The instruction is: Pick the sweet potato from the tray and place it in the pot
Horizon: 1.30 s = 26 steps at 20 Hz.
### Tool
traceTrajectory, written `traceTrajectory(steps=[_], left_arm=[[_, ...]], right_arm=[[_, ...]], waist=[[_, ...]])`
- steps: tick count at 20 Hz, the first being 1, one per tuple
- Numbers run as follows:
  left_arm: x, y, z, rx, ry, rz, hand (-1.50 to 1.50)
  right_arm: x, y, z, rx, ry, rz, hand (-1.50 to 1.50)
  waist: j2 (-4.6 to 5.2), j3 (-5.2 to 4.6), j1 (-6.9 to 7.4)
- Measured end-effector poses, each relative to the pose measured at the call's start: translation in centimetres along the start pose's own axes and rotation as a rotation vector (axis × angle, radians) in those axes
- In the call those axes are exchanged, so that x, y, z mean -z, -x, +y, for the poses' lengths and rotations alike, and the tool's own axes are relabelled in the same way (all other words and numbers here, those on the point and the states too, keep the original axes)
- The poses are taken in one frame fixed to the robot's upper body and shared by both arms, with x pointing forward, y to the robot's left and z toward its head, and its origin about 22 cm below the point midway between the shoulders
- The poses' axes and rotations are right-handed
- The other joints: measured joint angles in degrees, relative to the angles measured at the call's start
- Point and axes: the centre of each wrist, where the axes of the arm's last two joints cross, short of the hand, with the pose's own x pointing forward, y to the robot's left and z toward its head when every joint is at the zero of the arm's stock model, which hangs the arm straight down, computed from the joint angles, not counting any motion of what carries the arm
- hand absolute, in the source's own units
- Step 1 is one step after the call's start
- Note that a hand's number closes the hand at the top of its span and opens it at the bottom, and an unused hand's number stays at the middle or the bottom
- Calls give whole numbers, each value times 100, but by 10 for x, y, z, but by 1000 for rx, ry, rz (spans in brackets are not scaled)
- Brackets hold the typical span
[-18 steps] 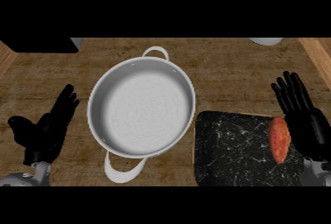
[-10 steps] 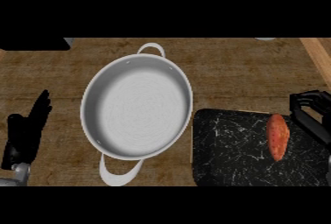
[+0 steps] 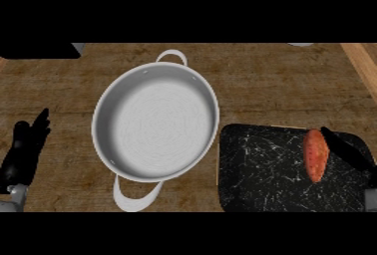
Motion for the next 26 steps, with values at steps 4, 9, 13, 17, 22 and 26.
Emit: traceTrajectory(steps=[4,9,13,17,22,26], left_arm=[[3,-1,-2,6,-6,15,0],[7,-2,-1,17,-4,22,0],[9,-6,-2,17,6,20,0],[11,-13,-4,12,16,14,0],[12,-15,-4,18,18,11,0],[11,-11,-8,8,17,17,0]], right_arm=[[-5,-11,-9,-149,-73,52,-150],[-3,-33,-21,-361,-191,172,-150],[-2,-65,-26,-486,-319,255,-150],[-5,-89,-26,-525,-474,312,-150],[-3,-109,-23,-526,-583,349,-150],[1,-110,-23,-541,-616,381,-150]], waist=[[-16,-14,-23],[-23,-19,-5],[-22,-14,63],[-12,-1,124],[-8,9,159],[-12,12,134]])
